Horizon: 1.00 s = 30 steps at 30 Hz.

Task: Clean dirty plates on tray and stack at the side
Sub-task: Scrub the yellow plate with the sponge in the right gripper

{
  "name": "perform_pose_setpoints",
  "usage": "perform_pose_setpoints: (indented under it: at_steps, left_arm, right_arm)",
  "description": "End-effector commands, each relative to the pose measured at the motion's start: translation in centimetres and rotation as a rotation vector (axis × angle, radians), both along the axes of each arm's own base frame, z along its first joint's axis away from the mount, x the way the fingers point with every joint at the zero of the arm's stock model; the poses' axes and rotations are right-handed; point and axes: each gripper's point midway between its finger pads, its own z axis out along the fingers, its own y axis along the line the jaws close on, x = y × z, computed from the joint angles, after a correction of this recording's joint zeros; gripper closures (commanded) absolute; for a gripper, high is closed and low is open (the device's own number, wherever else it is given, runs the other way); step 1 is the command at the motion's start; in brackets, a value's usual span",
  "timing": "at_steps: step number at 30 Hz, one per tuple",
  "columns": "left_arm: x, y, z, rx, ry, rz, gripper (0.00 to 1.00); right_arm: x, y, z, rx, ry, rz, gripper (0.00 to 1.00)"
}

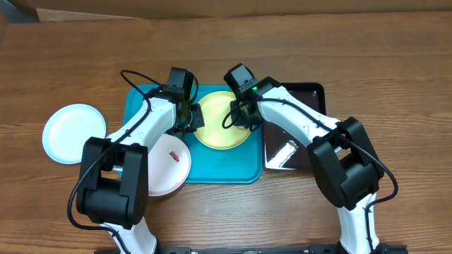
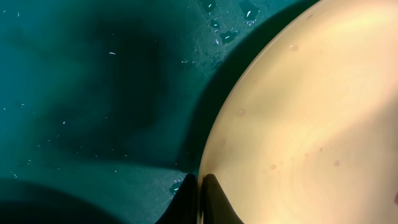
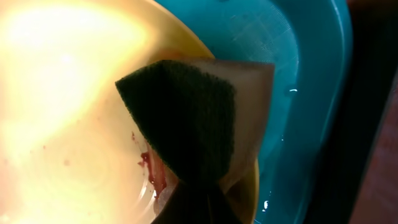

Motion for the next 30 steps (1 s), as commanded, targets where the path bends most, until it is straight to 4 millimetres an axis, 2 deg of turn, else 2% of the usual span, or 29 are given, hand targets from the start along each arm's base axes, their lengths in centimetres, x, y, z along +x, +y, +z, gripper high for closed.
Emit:
perform_pose_setpoints:
  at_steps: [1, 7, 12, 16, 18, 21, 23, 25, 27, 30]
  left_arm:
    - [-0.8, 0.6, -1.0, 0.033, 0.024, 0.007, 0.96]
    - [-0.8, 0.6, -1.0, 0.033, 0.024, 0.007, 0.96]
    - [-0.8, 0.6, -1.0, 0.032, 0.024, 0.007, 0.96]
    - [-0.9, 0.7, -1.0, 0.033, 0.026, 0.007, 0.96]
    - [-1.0, 0.7, -1.0, 0.034, 0.029, 0.007, 0.96]
    - [-0.9, 0.7, -1.0, 0.034, 0.029, 0.007, 0.96]
    - [-0.9, 0.7, -1.0, 0.034, 0.029, 0.007, 0.96]
    - [-1.0, 0.7, -1.0, 0.034, 0.029, 0.007, 0.95]
    - [-1.0, 0.7, -1.0, 0.034, 0.03, 0.007, 0.94]
    - [-0.9, 0.7, -1.0, 0.034, 0.029, 0.007, 0.81]
  right_arm:
    - [-2.3, 1.0, -3.3, 0.044, 0.124, 0.016, 0.96]
    - [-4.4, 3.9, -3.0, 0.179, 0.222, 0.068, 0.96]
    - [-5.7, 6.1, -2.7, 0.232, 0.239, 0.122, 0.96]
    - [-5.1, 7.7, -1.8, 0.28, 0.191, 0.177, 0.96]
    - [-3.8, 8.3, -0.1, 0.328, 0.163, 0.213, 0.96]
    - [-1.8, 8.7, 4.5, 0.443, 0.121, 0.267, 0.96]
    - [-0.4, 8.3, 8.2, 0.513, 0.097, 0.262, 0.96]
    - [0.8, 7.1, 11.2, 0.549, 0.076, 0.24, 0.96]
    - [1.7, 5.1, 13.7, 0.549, 0.057, 0.209, 0.96]
    - [1.9, 1.6, 16.0, 0.523, 0.043, 0.195, 0.96]
